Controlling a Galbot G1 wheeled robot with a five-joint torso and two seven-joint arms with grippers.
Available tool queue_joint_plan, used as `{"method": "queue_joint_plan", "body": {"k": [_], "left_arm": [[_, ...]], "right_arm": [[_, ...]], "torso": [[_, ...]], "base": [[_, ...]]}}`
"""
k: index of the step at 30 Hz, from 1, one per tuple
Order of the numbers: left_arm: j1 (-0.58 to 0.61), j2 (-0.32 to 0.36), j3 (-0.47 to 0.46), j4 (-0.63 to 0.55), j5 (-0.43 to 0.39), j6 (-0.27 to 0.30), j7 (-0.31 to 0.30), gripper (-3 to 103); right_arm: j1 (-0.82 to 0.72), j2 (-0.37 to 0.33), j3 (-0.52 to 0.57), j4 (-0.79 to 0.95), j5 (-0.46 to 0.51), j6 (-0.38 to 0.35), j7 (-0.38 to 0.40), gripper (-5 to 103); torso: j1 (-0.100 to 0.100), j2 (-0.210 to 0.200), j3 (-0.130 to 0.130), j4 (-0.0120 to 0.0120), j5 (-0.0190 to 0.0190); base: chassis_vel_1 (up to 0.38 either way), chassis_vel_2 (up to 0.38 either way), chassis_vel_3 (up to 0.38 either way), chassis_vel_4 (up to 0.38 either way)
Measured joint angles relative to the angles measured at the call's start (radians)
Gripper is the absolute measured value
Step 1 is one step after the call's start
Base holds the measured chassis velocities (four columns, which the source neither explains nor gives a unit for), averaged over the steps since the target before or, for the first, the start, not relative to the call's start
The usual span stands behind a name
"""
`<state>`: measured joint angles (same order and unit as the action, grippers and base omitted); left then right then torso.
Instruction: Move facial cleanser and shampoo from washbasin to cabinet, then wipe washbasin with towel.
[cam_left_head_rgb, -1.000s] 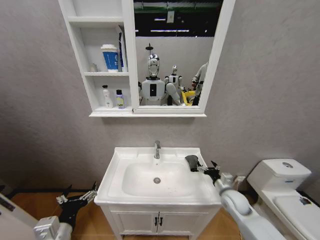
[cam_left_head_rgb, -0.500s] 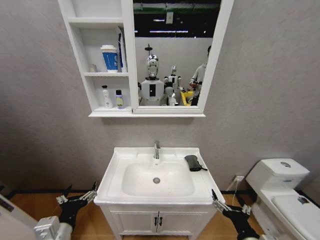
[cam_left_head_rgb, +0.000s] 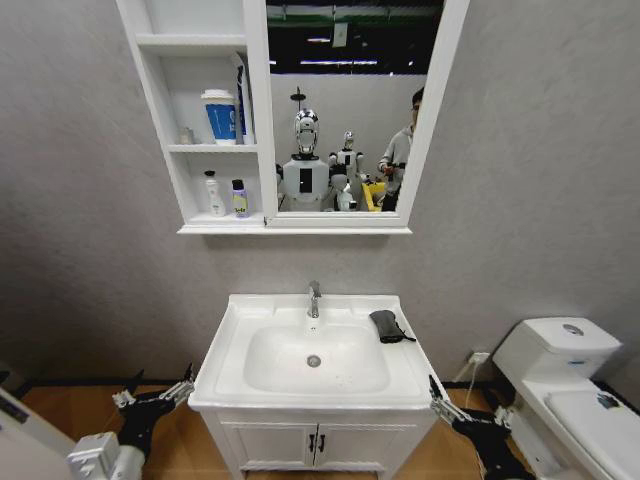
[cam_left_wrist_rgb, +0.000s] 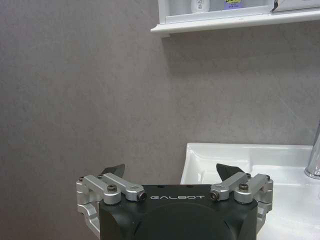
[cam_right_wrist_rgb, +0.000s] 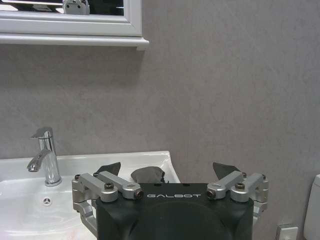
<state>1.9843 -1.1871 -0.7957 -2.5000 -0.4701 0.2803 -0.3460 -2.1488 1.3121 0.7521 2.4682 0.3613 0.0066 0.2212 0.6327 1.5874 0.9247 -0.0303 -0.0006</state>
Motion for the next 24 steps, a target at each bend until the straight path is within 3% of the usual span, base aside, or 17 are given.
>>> {"method": "queue_joint_plan", "body": {"k": [11,24], "left_arm": [[0.000,0.000,0.000,0.000,0.000,0.000,0.000,100],[0.000,0.000,0.000,0.000,0.000,0.000,0.000,100]], "right_arm": [[0.004,-0.002,-0.002,-0.005,0.002,-0.002,-0.001,100],[0.006,-0.002,-0.004,-0.007,0.003,-0.003,-0.001,100]], "torso": [[0.001,0.000,0.000,-0.0001,0.0000],[0.000,0.000,0.000,0.0000,0.0000]], "base": [[0.046,-0.037,-0.051,0.037],[0.230,-0.232,-0.208,0.221]]}}
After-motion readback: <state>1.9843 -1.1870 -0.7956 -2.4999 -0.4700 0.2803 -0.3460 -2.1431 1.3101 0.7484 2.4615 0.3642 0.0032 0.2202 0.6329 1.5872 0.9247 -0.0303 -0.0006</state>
